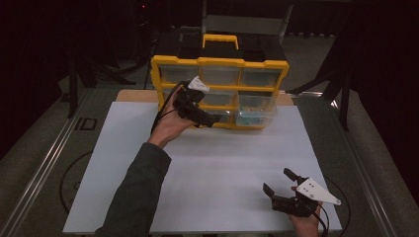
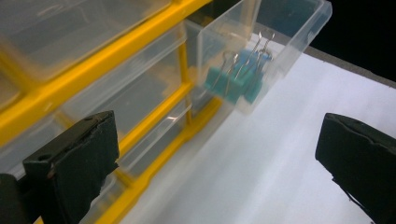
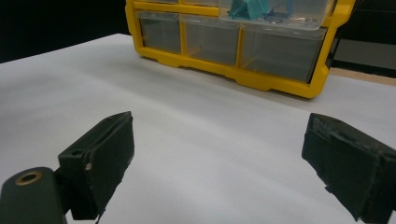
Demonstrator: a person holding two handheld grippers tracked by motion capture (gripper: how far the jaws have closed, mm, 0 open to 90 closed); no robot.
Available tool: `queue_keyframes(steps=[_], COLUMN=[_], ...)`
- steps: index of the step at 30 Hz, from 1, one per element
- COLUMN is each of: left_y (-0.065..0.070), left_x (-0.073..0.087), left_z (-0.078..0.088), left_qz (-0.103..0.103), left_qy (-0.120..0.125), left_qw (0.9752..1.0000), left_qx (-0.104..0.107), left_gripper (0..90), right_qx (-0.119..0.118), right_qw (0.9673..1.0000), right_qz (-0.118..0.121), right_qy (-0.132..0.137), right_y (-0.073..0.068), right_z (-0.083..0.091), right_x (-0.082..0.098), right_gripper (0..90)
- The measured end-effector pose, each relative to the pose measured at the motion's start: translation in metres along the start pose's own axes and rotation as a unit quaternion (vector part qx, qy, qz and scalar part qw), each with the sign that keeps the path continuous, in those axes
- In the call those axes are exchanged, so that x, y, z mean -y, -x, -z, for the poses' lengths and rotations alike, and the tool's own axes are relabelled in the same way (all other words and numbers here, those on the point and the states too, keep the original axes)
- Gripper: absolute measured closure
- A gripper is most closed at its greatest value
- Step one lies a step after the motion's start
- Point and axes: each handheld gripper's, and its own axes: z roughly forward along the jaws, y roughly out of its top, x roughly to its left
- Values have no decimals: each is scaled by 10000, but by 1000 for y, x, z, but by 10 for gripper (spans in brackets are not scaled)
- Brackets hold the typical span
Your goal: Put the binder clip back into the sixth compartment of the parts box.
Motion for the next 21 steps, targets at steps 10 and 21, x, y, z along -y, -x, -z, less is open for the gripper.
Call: queue_keyframes(steps=[10, 21], left_y=[-1, -3], left_x=[48, 123], left_z=[34, 64], left_qz=[-58, 232], left_qy=[361, 532], left_qw=[9985, 9952], left_qx=[-419, -788], left_gripper=[3, 5], right_qx=[-10, 0], right_qw=[10000, 10000], right_qz=[11, 31], right_qy=[-16, -26], right_y=[-1, -1], right_z=[-1, -3], right_x=[0, 0], right_gripper=[92, 92])
